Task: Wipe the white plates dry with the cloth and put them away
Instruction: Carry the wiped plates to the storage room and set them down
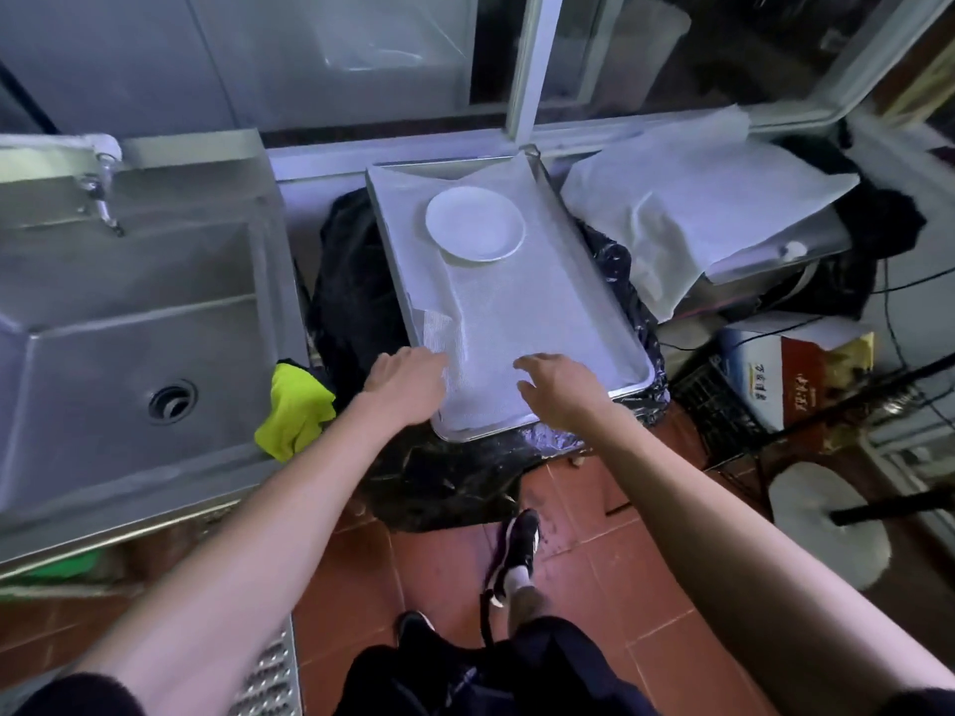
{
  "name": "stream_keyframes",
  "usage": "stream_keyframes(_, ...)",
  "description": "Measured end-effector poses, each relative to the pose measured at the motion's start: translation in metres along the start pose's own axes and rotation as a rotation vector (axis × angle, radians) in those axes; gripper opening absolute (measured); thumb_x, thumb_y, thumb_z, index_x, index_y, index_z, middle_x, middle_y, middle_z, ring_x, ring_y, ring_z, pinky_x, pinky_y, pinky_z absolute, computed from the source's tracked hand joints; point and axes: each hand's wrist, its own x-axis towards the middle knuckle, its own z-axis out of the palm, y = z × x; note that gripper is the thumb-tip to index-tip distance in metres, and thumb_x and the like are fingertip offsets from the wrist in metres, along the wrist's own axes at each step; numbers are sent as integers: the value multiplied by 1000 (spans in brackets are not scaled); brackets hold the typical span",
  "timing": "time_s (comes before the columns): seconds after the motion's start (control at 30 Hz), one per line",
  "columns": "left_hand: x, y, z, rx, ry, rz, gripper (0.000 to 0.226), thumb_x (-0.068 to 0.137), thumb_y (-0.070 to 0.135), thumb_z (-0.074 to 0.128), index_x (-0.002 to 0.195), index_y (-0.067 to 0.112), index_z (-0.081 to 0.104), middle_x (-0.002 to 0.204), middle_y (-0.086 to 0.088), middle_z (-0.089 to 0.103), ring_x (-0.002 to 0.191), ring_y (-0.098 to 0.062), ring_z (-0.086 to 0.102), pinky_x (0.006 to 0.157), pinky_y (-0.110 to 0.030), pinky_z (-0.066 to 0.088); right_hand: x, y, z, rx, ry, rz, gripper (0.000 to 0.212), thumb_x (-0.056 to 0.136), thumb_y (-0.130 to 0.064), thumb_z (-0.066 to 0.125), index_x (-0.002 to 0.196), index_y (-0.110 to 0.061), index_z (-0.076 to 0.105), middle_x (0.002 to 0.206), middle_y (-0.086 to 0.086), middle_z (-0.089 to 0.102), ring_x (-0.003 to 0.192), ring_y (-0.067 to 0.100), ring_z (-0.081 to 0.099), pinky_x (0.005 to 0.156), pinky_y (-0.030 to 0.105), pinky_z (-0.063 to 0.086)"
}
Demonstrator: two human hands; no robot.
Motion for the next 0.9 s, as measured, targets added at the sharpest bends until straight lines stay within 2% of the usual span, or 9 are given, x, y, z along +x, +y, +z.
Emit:
stream_keyframes(0.2, 57, -6, -11, 27, -31, -12, 39, 102, 19, 38, 137, 19, 55, 135, -6, 58, 124, -30, 52, 102, -46, 37, 71, 25, -3, -32, -25, -57, 44, 104, -30, 44, 147, -22, 48, 149, 1, 52, 132, 29, 50, 103, 43, 44)
stream_keyframes(0.43, 155, -5, -30, 21, -17, -70, 25, 96, 14, 42, 114, 15, 58, 118, -3, 60, 114, -29, 55, 89, -41, 42, 183, 68, -27, 65, -8, -78, 45, 105, -28, 42, 149, -22, 44, 155, -3, 45, 136, 27, 46, 105, 42, 38)
stream_keyframes(0.5, 184, -7, -30, -16, -21, -100, 29, 96, 13, 43, 121, 15, 58, 126, -3, 59, 121, -29, 53, 93, -41, 44, 211, 82, -32, 121, 4, -64, 45, 104, -27, 43, 149, -20, 45, 153, -2, 47, 133, 28, 48, 103, 42, 43)
stream_keyframes(0.6, 221, -9, -26, -139, 22, -193, 46, 100, 21, 46, 145, 18, 50, 149, 0, 51, 136, -25, 46, 109, -43, 40, 247, 101, -37, 209, 23, -40, 47, 102, -22, 44, 149, -18, 45, 152, 0, 46, 129, 31, 49, 98, 44, 49)
stream_keyframes(0.7, 246, -8, -21, -386, 90, -336, 49, 101, 23, 50, 150, 20, 45, 155, 2, 45, 141, -20, 42, 115, -38, 37, 277, 114, -39, 276, 39, 5, 48, 101, -19, 46, 149, -17, 43, 155, 2, 41, 129, 34, 48, 96, 45, 50)
stream_keyframes(0.83, 274, -12, -16, -634, 216, -502, 49, 100, 15, 55, 149, 19, 49, 152, -1, 50, 139, -20, 46, 114, -33, 34, 308, 125, -37, 410, 65, 8, 49, 98, -14, 50, 146, -16, 44, 155, 4, 42, 128, 37, 49, 97, 47, 49)
stream_keyframes(0.9, 291, -17, -15, -771, 283, -593, 48, 98, 13, 58, 145, 19, 54, 141, -6, 59, 129, -22, 55, 111, -36, 41, 322, 130, -35, 478, 75, -4, 48, 96, -10, 50, 145, -14, 46, 151, 4, 46, 126, 37, 51, 98, 47, 49)
